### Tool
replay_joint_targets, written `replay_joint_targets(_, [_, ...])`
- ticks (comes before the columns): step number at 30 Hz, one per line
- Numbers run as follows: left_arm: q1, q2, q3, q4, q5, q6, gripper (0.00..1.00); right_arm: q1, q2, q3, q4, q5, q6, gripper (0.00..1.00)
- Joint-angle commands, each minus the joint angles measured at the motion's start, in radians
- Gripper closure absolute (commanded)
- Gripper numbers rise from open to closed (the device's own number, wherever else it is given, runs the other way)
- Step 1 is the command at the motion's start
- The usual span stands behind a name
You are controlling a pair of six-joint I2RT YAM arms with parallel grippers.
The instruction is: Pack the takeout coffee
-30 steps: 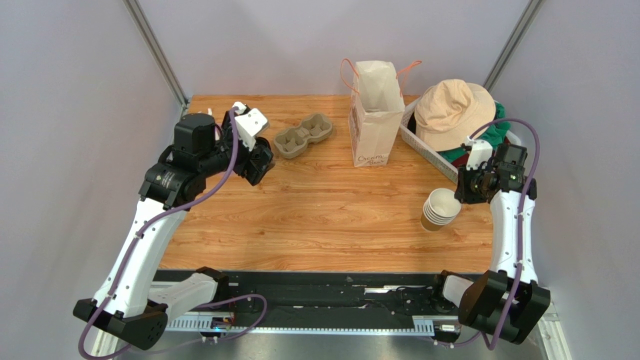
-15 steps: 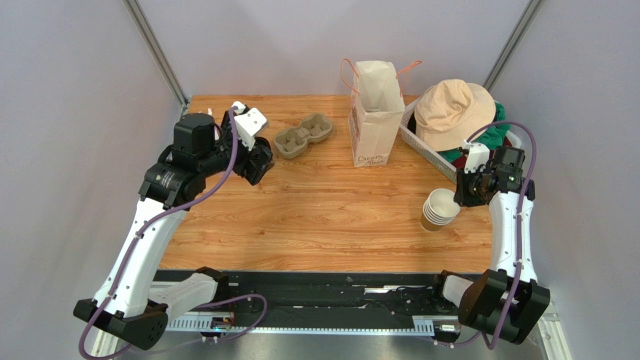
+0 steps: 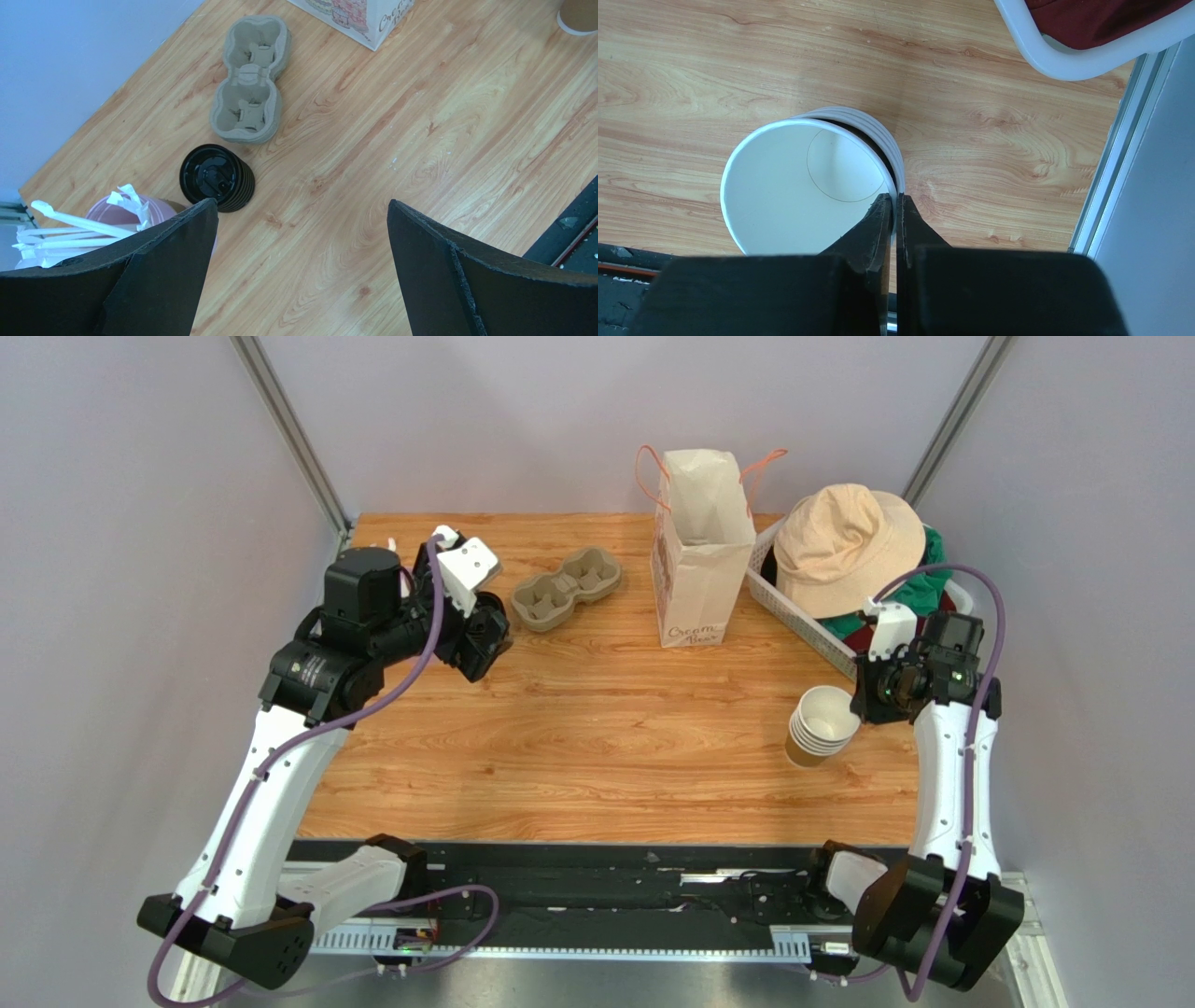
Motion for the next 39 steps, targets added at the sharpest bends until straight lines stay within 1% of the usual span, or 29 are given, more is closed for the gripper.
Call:
replay_joint_targets(1, [0.008, 0.003, -0.005, 0.032, 0.02, -0.017, 0.01, 0.0, -0.033, 0.046, -0.015, -0.018, -0.004, 0.99])
replay_joint_targets(12, [0.009, 0.001, -0.003, 0.032, 0.013, -0.018, 0.01, 0.0, -0.063, 0.237, -0.099, -0.078, 0.018, 1.0])
replay_joint_targets(18, [0.011, 0.007, 0.004, 0.03, 0.01, -0.022, 0.01, 0.017, -0.054, 0.397, -0.174, -0.118, 0.024, 1.0])
replay_joint_targets(20, [0.011, 0.01, 0.009, 0.03, 0.001, -0.023, 0.01, 0.043, -0.047, 0.45, -0.193, -0.143, 0.028, 1.0])
replay_joint_targets(24, [0.014, 0.012, 0.018, 0.029, -0.016, -0.02, 0.01, 0.116, -0.031, 0.501, -0.217, -0.155, 0.051, 1.0])
replay_joint_targets(26, [0.014, 0.015, 0.026, 0.023, -0.043, -0.014, 0.01, 0.202, -0.03, 0.495, -0.216, -0.144, 0.065, 1.0])
replay_joint_targets(27, [0.015, 0.018, 0.035, 0.021, -0.054, -0.009, 0.01, 0.283, -0.03, 0.489, -0.202, -0.115, 0.071, 1.0])
replay_joint_targets(29, [0.015, 0.03, 0.049, 0.012, -0.097, 0.005, 0.01, 0.377, -0.03, 0.46, -0.168, -0.09, 0.096, 1.0])
replay_joint_targets(30, [0.015, 0.035, 0.066, 0.003, -0.109, 0.011, 0.01, 0.45, -0.025, 0.452, -0.158, -0.087, 0.1, 1.0])
replay_joint_targets(32, [0.015, 0.058, 0.098, -0.026, -0.141, 0.034, 0.01, 0.513, -0.013, 0.425, -0.112, -0.089, 0.114, 1.0])
replay_joint_targets(33, [0.017, 0.067, 0.11, -0.04, -0.151, 0.049, 0.01, 0.573, -0.004, 0.417, -0.096, -0.081, 0.119, 1.0])
replay_joint_targets(34, [0.018, 0.081, 0.119, -0.059, -0.17, 0.052, 0.01, 0.602, 0.007, 0.412, -0.079, -0.071, 0.128, 1.0])
replay_joint_targets(39, [0.046, 0.066, 0.126, -0.042, -0.183, 0.049, 0.01, 0.791, 0.136, 0.414, -0.003, 0.009, 0.153, 1.0])
